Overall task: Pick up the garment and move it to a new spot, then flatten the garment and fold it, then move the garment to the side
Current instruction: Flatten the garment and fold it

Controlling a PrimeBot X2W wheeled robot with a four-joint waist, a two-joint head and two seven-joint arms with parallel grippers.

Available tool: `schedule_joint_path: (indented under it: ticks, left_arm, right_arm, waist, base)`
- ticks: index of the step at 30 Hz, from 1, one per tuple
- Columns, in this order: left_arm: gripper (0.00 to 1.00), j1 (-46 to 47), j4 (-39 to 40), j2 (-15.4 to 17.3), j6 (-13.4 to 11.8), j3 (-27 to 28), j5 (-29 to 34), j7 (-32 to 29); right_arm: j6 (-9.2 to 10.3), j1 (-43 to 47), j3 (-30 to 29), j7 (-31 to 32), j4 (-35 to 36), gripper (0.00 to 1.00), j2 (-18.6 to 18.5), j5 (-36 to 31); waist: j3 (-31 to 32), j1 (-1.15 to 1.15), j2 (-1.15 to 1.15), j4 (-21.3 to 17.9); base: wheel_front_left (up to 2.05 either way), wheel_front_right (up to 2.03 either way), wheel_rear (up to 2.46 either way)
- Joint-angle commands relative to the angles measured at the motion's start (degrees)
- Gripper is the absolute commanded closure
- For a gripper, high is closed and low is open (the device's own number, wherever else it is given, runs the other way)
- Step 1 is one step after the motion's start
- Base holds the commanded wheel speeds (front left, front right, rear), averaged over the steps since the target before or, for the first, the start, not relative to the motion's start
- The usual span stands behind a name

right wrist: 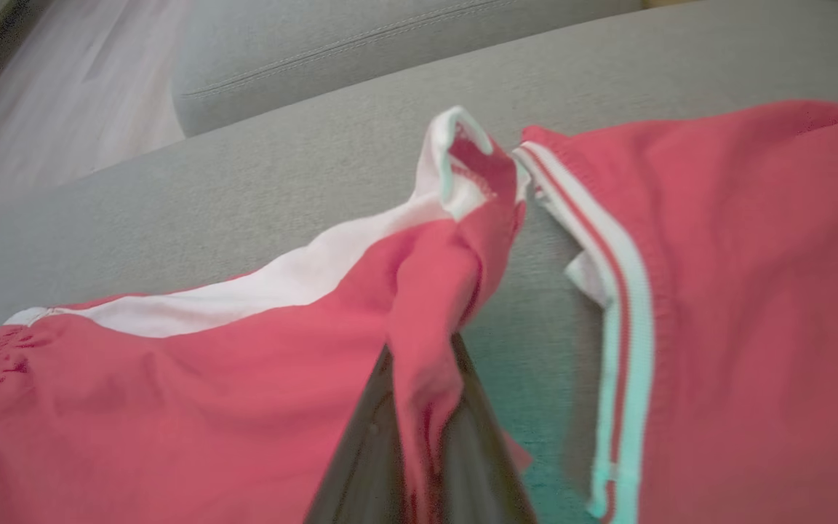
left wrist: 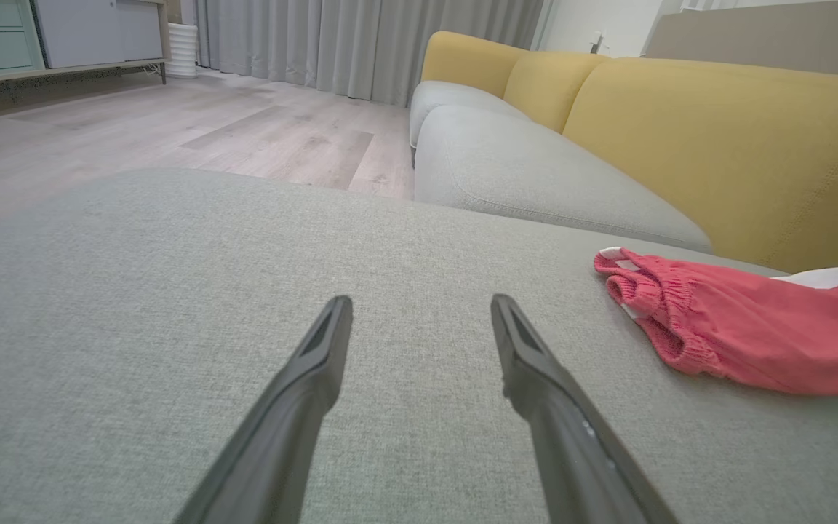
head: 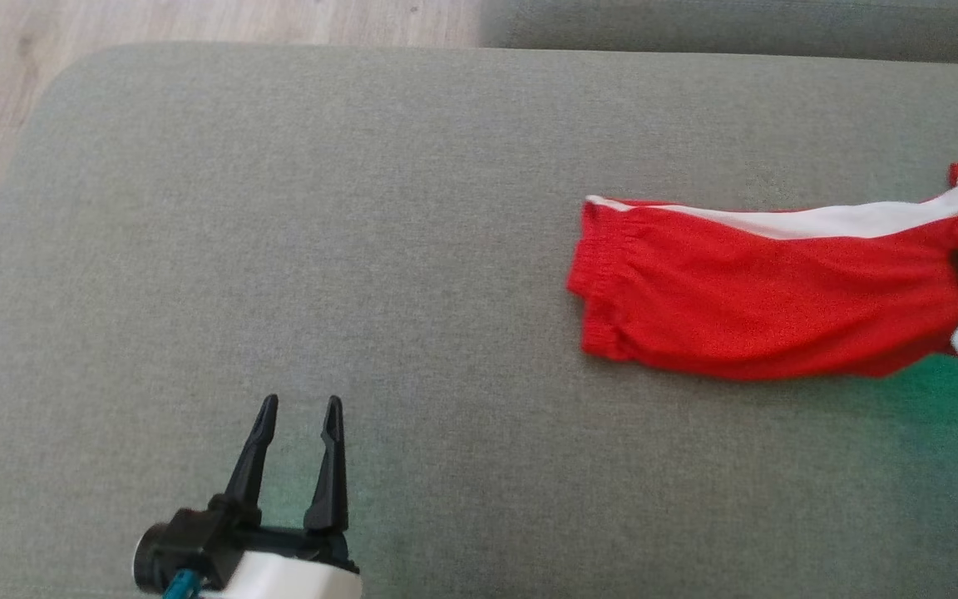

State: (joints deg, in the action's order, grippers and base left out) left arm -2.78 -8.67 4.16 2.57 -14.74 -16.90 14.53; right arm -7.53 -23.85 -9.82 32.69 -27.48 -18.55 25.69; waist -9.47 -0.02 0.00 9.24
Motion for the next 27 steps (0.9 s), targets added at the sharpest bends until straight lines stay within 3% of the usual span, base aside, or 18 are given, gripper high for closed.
schedule_joint_path:
  ticks: [1, 7, 17, 24, 25, 27]
  left_arm:
    - [0.0, 0.9, 2.1, -0.5, 0.2, 2.0, 0.7, 0.5]
    - [0.0, 0.7, 1.8, -1.1, 0.8, 1.4, 0.9, 0.5]
    - [0.0, 1.0, 0.8, -1.3, 0.6, 0.4, 0.1, 0.5]
    - [0.0, 1.3, 0.4, -1.3, -0.1, -1.3, -1.0, 0.5]
    - [0.0, 1.3, 0.4, -1.3, -0.3, -1.4, -1.1, 0.5]
    - [0.0, 1.3, 0.3, -1.3, -0.5, -1.6, -1.3, 0.5]
  right_arm:
    - [0.04, -1.5, 0.3, -0.7, 2.3, 1.0, -1.2, -0.5]
    - [0.04, -3.6, 0.9, 0.7, 5.3, 1.0, 1.7, -2.8]
    - [0.04, -3.5, 17.2, 2.3, 9.3, 1.0, 14.0, -4.3]
    - [0.04, -3.6, 20.5, -2.4, 5.3, 1.0, 15.5, -6.2]
    - [0.04, -3.7, 20.8, -3.1, 4.7, 0.74, 15.6, -6.7]
    - [0.04, -3.9, 21.2, -4.4, 3.7, 0.51, 15.6, -6.8]
  waist:
    - [0.0, 0.02, 0.0, 0.3]
    - [0.3, 0.02, 0.0, 1.5]
    - [1.2, 0.02, 0.0, 2.5]
    - [1.0, 0.02, 0.0, 3.5]
    - [1.0, 0.02, 0.0, 3.5]
    - [0.9, 0.02, 0.0, 3.5]
  base:
    - [0.0, 0.0, 0.0]
    - [0.0, 0.0, 0.0]
    - [0.0, 0.0, 0.0]
    - [0.0, 0.0, 0.0]
    - [0.0, 0.0, 0.0]
    - [0.0, 0.0, 0.0]
